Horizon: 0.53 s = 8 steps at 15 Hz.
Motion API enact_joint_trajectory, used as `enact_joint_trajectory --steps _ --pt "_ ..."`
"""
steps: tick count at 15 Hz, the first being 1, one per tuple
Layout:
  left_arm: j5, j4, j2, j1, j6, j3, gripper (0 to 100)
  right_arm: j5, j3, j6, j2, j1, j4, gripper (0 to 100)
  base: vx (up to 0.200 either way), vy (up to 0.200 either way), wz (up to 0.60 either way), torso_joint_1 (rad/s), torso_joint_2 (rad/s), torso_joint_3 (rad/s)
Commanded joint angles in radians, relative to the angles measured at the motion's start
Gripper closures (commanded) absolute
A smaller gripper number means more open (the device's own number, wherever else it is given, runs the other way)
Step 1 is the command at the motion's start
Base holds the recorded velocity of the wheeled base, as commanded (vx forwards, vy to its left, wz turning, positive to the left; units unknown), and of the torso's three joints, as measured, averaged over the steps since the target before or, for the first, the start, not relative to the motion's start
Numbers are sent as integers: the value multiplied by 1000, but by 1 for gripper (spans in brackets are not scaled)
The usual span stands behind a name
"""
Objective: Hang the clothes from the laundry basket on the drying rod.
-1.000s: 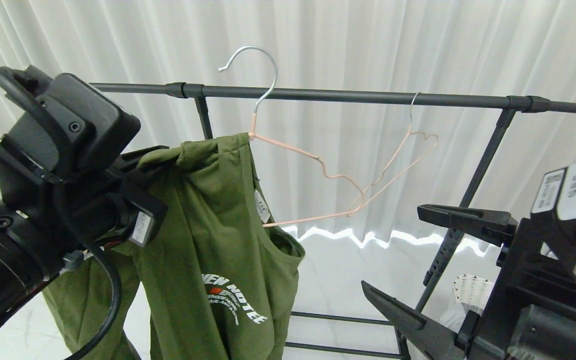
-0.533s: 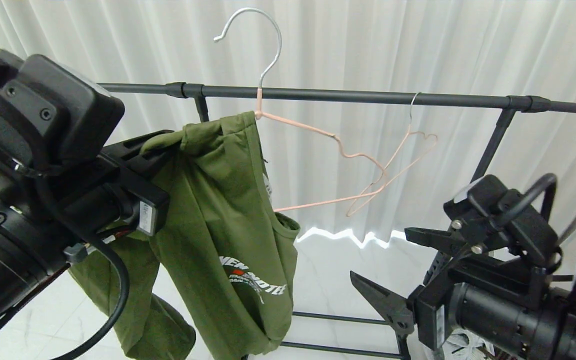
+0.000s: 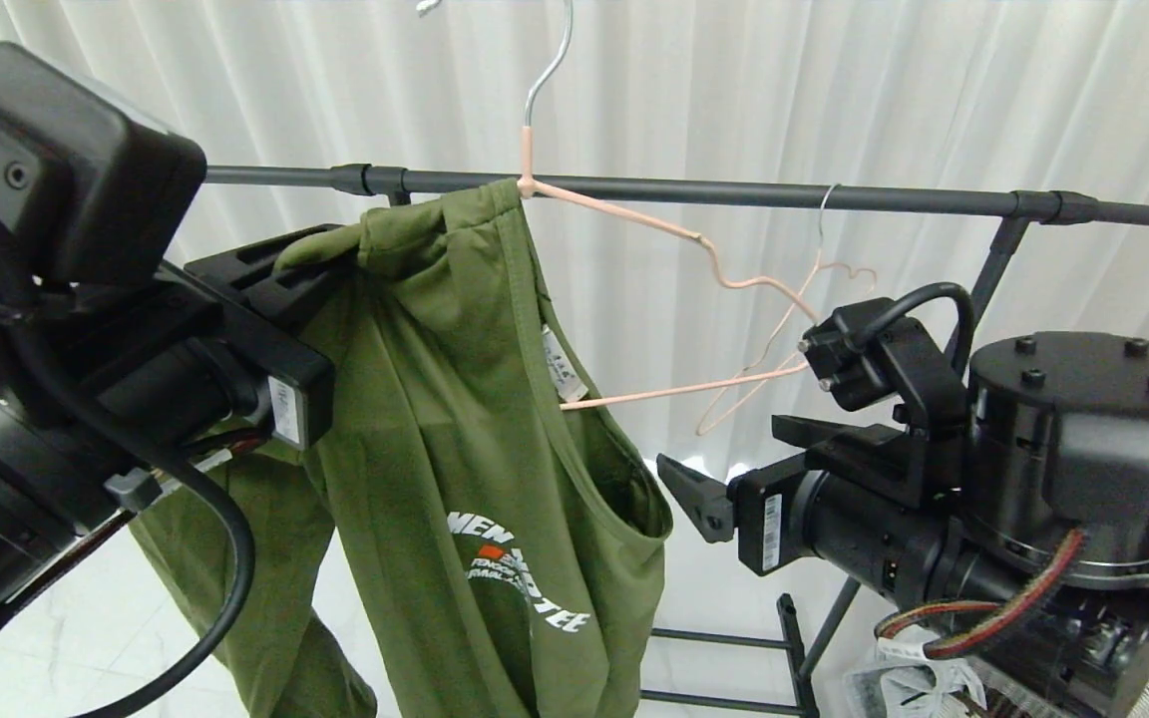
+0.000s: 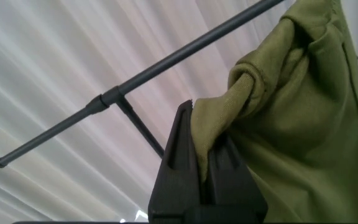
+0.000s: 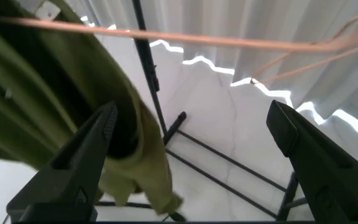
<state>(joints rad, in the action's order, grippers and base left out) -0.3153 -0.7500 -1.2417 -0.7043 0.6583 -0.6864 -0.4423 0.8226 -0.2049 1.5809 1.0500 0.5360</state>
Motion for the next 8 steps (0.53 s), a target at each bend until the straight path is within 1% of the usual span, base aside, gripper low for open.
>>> enact_joint_trajectory --steps 1,3,5,8 --pt "-1 0 -4 -14 0 -16 100 1 27 1 48 12 4 0 0 0 0 0 0 0" --pt "-1 0 -5 -26 0 -38 100 1 40 -1 70 25 4 0 0 0 0 0 0 0" --pt "-1 0 -4 -41 0 -44 100 1 44 -1 90 22 6 0 0 0 0 0 0 0" --pt "-1 0 -2 -43 0 -45 100 1 44 -4 103 13 7 0 0 0 0 0 0 0"
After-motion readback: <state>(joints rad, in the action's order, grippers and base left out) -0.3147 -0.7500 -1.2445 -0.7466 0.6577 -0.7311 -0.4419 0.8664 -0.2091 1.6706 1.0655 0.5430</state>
